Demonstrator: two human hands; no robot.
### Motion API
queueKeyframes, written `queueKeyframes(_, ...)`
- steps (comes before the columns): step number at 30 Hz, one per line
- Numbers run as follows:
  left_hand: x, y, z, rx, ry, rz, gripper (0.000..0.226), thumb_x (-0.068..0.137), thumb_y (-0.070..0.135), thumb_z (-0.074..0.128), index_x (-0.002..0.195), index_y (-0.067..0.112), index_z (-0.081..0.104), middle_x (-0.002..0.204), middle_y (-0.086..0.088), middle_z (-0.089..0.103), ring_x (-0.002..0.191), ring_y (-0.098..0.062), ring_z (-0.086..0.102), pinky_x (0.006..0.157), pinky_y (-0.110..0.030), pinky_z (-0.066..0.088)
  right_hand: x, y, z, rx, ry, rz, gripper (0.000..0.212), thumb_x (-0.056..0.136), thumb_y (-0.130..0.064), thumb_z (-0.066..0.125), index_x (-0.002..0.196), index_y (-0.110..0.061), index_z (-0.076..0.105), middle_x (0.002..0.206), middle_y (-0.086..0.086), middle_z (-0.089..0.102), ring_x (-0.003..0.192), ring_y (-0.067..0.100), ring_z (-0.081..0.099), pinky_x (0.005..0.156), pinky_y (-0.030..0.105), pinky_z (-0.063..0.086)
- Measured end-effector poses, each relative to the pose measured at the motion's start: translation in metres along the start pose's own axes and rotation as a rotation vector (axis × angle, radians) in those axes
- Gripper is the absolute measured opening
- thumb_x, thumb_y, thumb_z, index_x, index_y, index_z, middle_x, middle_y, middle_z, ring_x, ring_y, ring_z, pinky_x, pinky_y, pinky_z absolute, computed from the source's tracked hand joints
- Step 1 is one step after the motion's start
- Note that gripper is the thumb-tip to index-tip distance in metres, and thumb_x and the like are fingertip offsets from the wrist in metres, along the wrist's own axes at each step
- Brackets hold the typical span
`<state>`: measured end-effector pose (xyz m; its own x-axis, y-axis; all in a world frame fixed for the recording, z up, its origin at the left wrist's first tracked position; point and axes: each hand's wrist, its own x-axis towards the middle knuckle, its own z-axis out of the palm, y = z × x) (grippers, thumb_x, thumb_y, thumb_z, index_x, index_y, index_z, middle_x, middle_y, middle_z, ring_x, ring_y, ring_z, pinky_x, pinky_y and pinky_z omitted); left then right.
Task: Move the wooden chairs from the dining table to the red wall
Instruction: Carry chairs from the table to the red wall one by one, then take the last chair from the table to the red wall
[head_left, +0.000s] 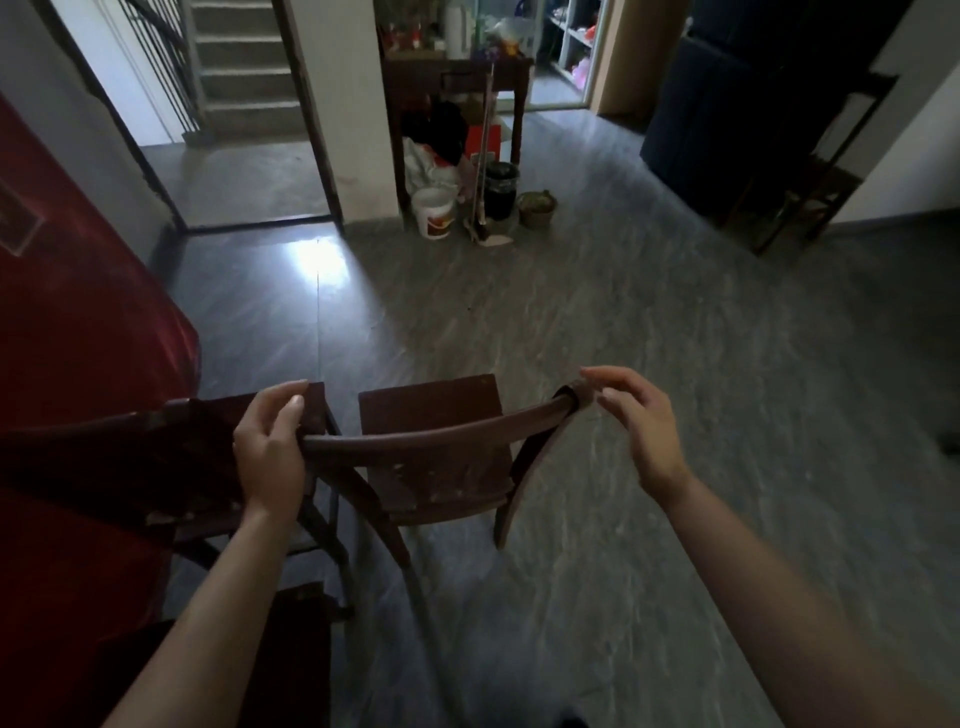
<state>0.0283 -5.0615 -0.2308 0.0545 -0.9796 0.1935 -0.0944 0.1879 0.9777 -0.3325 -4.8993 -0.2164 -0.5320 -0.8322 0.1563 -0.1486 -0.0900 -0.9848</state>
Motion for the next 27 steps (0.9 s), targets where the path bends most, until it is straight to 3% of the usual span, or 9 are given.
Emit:
queueKeyframes(3,-0.014,0.043,0.019,-0.197,-0.138,-0.016,0.026,0.092,0.025,0.052,0.099,0.032,0.077,0.109,0.003,0.077,0.111,-0.02,0.07,0.093,-0.035,0.051,-0.03,-0.02,-0.03,0.16,0.007,0.024,0.029,0.096,-0.016,0.053,0.114,-0.017,0.075,0.125,0.01,0.073,0.122,0.027,0.066,0.099,0.036,0.053)
queueKeyframes(5,-0.026,0.066,0.042,-0.278,-0.261,-0.057,0.029,0.097,0.025,0.048,0.109,0.026,0.073,0.118,-0.003,0.076,0.117,-0.025,0.07,0.096,-0.041,0.052,-0.046,-0.033,-0.055,0.21,0.067,0.025,0.029,0.1,-0.013,0.049,0.114,-0.016,0.074,0.127,0.014,0.072,0.121,0.032,0.066,0.097,0.039,0.051)
queueKeyframes(8,-0.059,0.098,0.097,-0.294,-0.47,-0.08,0.034,0.105,0.025,0.04,0.123,0.013,0.065,0.125,-0.011,0.073,0.12,-0.03,0.068,0.103,-0.053,0.05,-0.08,-0.058,-0.111,0.243,0.185,-0.002,0.031,0.103,-0.008,0.045,0.113,-0.016,0.073,0.123,0.014,0.074,0.116,0.032,0.068,0.093,0.041,0.049)
queueKeyframes(12,-0.14,0.15,0.192,-0.35,-0.739,-0.091,0.035,0.1,0.033,0.043,0.12,0.017,0.067,0.119,-0.006,0.076,0.116,-0.03,0.068,0.095,-0.048,0.051,-0.152,-0.099,-0.207,0.233,0.354,-0.065,0.028,0.098,-0.019,0.05,0.114,-0.016,0.072,0.122,0.015,0.074,0.111,0.029,0.07,0.089,0.039,0.052)
queueKeyframes(15,-0.231,0.195,0.266,-0.412,-0.952,-0.063,0.041,0.096,0.038,0.041,0.121,0.015,0.066,0.117,-0.006,0.077,0.113,-0.027,0.07,0.089,-0.04,0.053,-0.23,-0.121,-0.293,0.2,0.514,-0.115,0.033,0.097,-0.024,0.049,0.12,-0.011,0.068,0.124,0.016,0.073,0.114,0.034,0.069,0.09,0.04,0.054)
queueKeyframes(22,-0.514,0.289,0.404,-0.533,-1.423,-0.041,0.041,0.108,0.02,0.024,0.127,0.009,0.058,0.117,-0.002,0.075,0.108,-0.02,0.071,0.086,-0.035,0.054,-0.473,-0.167,-0.484,0.043,0.928,-0.197,0.037,0.101,-0.033,0.046,0.128,-0.02,0.069,0.128,0.015,0.072,0.119,0.034,0.067,0.093,0.039,0.057)
queueKeyframes(27,-0.734,0.344,0.456,-0.597,-1.749,-0.068,0.043,0.107,0.03,0.027,0.128,0.015,0.061,0.128,-0.012,0.072,0.117,-0.028,0.068,0.089,-0.04,0.052,-0.657,-0.2,-0.587,-0.034,1.233,-0.211,0.043,0.098,-0.034,0.045,0.132,-0.015,0.063,0.127,0.015,0.072,0.116,0.035,0.069,0.092,0.041,0.055)
